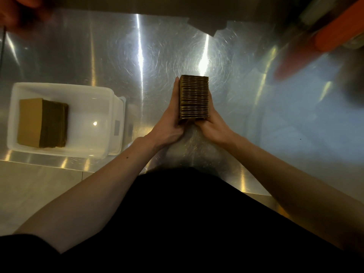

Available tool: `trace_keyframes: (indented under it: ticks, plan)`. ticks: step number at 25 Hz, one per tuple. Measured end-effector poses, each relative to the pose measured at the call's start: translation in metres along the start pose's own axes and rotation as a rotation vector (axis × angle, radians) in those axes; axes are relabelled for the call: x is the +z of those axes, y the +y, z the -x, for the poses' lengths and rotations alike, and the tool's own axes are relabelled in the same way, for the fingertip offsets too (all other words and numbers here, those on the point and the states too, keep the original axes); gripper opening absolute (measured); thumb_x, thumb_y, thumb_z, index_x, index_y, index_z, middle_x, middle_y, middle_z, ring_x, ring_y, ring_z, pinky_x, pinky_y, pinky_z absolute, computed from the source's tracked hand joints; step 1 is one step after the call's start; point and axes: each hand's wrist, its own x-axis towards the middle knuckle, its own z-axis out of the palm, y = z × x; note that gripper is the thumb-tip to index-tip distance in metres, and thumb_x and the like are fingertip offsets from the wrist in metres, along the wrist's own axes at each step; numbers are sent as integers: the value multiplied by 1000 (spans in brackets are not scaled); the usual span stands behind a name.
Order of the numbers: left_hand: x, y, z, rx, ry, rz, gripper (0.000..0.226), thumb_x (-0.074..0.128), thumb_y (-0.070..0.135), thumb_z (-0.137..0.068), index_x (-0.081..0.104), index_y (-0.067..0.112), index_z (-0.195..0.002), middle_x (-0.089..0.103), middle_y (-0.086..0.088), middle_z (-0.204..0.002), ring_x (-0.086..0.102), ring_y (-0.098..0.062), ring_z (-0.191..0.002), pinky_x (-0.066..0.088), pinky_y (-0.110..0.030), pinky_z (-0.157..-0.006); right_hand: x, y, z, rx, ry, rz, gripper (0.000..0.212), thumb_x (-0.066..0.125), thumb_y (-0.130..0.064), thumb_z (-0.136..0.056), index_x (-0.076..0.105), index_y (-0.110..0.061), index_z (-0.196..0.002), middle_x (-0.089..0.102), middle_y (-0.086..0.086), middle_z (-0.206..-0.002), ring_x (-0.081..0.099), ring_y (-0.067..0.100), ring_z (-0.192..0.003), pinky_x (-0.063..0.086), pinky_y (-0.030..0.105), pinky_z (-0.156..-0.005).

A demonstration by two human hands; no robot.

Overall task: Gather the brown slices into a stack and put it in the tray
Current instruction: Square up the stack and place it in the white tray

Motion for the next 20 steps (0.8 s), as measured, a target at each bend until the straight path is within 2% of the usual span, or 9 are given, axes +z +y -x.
trace_keyframes:
  ticks: [3, 6, 8, 10, 12, 15, 17, 18, 20]
  plan:
    - [-1, -4, 1, 21, -6, -35, 102, 61, 8, -93, -23, 20, -150, 15, -16, -165, 35, -27, -145, 29, -27, -117, -3, -6, -1, -16, -33, 15, 68, 54, -9, -93, 14, 0, -148, 30, 9, -146, 32, -8, -126, 24, 2, -100]
    - [-5, -8, 1, 41, -10, -112, 99, 61, 10, -93, -18, 14, -153, 9, -18, -166, 26, -34, -149, 24, -46, -120, -8, -11, -1, -59, -73, 49, 70, 55, -12, -92, 13, 0, -147, 26, 4, -143, 26, 1, -131, 19, 6, -106]
    - [-8, -9, -1, 62, 7, -116, 94, 63, 9, -92, -7, 11, -155, 21, -19, -161, 32, -32, -146, 28, -50, -118, -10, -13, -2, -74, -90, 79, 70, 55, -11, -92, 13, 0, -147, 24, 4, -144, 24, 8, -135, 16, 9, -109]
    - [-10, -8, -4, 63, 29, -94, 88, 65, 8, -89, 5, 9, -154, 37, -18, -151, 44, -28, -137, 36, -49, -113, -12, -14, -2, -93, -85, 96, 68, 56, -6, -92, 15, 0, -146, 24, 3, -142, 23, 7, -133, 15, 8, -108]
    - [-12, -7, -4, 50, 31, -77, 86, 67, 6, -87, 10, 8, -152, 43, -16, -143, 51, -23, -129, 41, -43, -110, -13, -14, -2, -94, -83, 101, 65, 56, -4, -92, 18, -2, -144, 26, 2, -139, 26, 2, -130, 16, 6, -106]
    - [-18, -2, -7, 9, -3, -51, 90, 74, 7, -83, 12, 9, -149, 42, -8, -141, 51, -15, -126, 44, -30, -108, -18, -18, -3, -72, -89, 76, 65, 55, -2, -90, 19, 0, -145, 32, -3, -136, 30, -10, -126, 21, 5, -104]
    - [-25, 5, -10, -39, -45, -30, 97, 80, 13, -79, 11, 11, -148, 41, -2, -138, 52, -6, -121, 44, -14, -101, -22, -22, -4, -77, -96, 29, 67, 56, 5, -86, 23, -7, -143, 38, -14, -132, 35, -18, -121, 27, 4, -99]
    - [-30, 9, -11, -63, -72, -17, 100, 82, 16, -77, 12, 13, -147, 41, -3, -137, 52, -6, -120, 44, -11, -97, -25, -23, -4, -68, -116, 2, 68, 57, 6, -84, 25, -13, -141, 42, -18, -129, 38, -18, -120, 31, 4, -96]
    - [-42, 15, -12, -102, -130, 7, 102, 86, 21, -73, 15, 14, -146, 45, -8, -137, 51, -15, -126, 46, -19, -101, -33, -28, -2, 22, -188, -42, 72, 61, -4, -82, 26, -25, -142, 46, -22, -127, 43, -15, -118, 35, 4, -91]
